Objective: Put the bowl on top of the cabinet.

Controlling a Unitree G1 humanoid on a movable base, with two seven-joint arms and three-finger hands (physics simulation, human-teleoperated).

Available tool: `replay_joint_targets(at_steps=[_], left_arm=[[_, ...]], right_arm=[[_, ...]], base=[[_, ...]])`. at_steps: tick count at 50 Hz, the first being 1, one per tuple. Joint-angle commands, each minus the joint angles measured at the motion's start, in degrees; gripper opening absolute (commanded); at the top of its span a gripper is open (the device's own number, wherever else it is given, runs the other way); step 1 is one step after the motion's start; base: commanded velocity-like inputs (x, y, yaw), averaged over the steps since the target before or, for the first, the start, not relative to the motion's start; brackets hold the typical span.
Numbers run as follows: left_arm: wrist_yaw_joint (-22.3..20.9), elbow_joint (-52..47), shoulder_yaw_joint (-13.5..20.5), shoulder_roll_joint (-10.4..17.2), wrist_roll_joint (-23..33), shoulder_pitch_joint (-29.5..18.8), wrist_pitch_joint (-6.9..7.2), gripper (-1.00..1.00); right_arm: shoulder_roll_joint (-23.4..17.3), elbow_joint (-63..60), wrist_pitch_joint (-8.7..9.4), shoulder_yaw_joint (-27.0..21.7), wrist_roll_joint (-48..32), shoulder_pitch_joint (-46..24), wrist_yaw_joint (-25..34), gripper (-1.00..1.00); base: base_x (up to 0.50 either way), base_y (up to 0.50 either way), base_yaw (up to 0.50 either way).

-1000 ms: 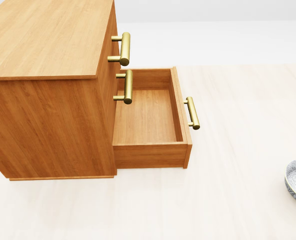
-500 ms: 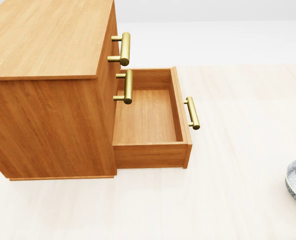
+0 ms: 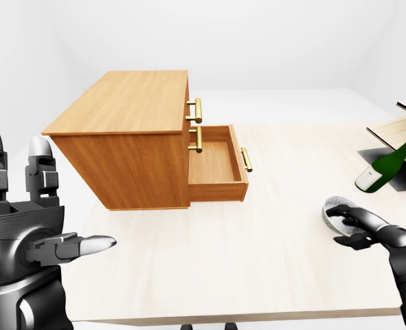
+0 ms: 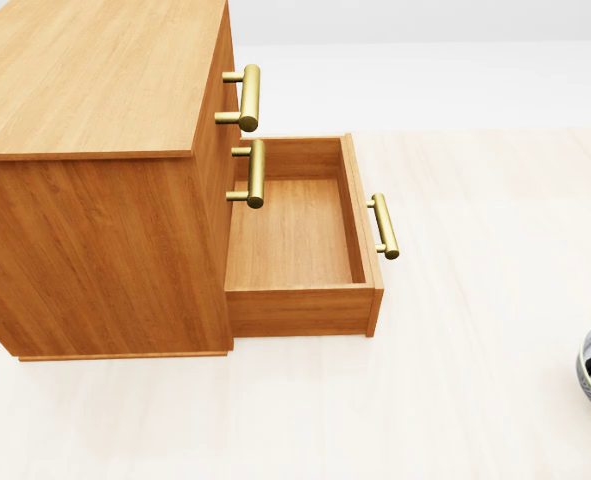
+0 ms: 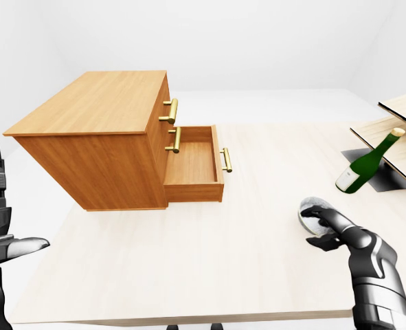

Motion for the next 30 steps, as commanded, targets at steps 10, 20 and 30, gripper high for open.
replay_joint_targets(at_steps=[10,20,30], left_arm=[[1.23,4.54,-1.46,-0.71,2.28,-0.87,0.00,1.00],[1.28,4.67,-1.69,-0.75,2.57,-0.91,0.00,1.00],[1.12,4.37,-1.79,-0.91,2.73,-0.70,0.00,1.00]], right_arm=[[2.86,7.47,0.03,1.61,2.39,2.58,2.29,-1.00],[3.50,4.84,0.03,1.63,1.30,2.92,3.56,-1.00],[4.14,-11.69,0.03,2.30,-5.62,4.21,4.95,-1.00]], base=[[0.00,0.00,0.00],[0.00,0.00,0.00],[0.00,0.00,0.00]])
